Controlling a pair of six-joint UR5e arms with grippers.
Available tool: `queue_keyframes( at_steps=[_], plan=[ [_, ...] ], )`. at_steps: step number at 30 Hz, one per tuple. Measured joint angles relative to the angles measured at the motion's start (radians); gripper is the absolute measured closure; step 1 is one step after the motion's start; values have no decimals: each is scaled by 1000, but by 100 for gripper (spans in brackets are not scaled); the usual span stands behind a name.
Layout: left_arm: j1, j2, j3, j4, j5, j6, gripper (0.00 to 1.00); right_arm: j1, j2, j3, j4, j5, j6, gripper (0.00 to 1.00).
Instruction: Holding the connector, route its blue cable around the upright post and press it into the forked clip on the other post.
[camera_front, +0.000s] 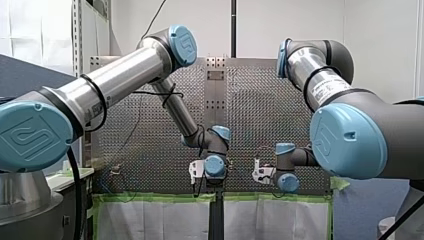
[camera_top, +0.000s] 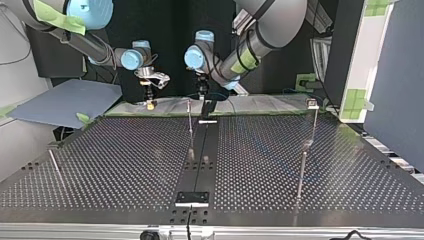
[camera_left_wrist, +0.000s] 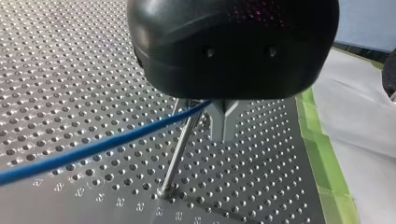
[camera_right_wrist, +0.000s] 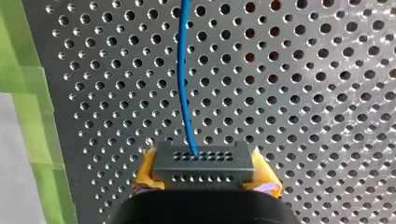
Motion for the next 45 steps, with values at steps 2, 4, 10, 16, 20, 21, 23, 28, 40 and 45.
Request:
queue_keyframes(
  at_steps=[2, 4, 10, 16, 20, 21, 23, 28, 40, 45],
  plan=[
    [5, 0, 0, 1, 4, -3, 100, 0, -1, -2, 0, -1, 0, 100],
    [9, 0, 1, 2, 6, -4, 100, 0, -1, -5, 0, -4, 0, 100],
    [21, 0, 3, 17, 25, -6, 100, -1, -2, -9, 2, -9, 0, 100],
    [26, 0, 14, 21, 43, -7, 100, -1, -2, -10, 4, -14, 0, 100],
    [28, 0, 19, 21, 57, -8, 100, 1, -2, -10, 8, -11, -1, 100],
    [27, 0, 19, 21, 58, -9, 100, 2, -2, -10, 8, -9, -1, 100],
    [27, -1, 19, 21, 60, -12, 100, 3, -2, -10, 9, -5, 0, 100],
    [28, -1, 19, 20, 61, -17, 100, 5, -1, -10, 10, 9, 19, 100],
    [31, -1, 14, 22, 62, -20, 100, 6, 0, -22, 17, 17, 50, 100],
    [39, -2, 17, 26, 80, -31, 100, 8, 1, -25, 22, 20, 52, 100]
  ],
)
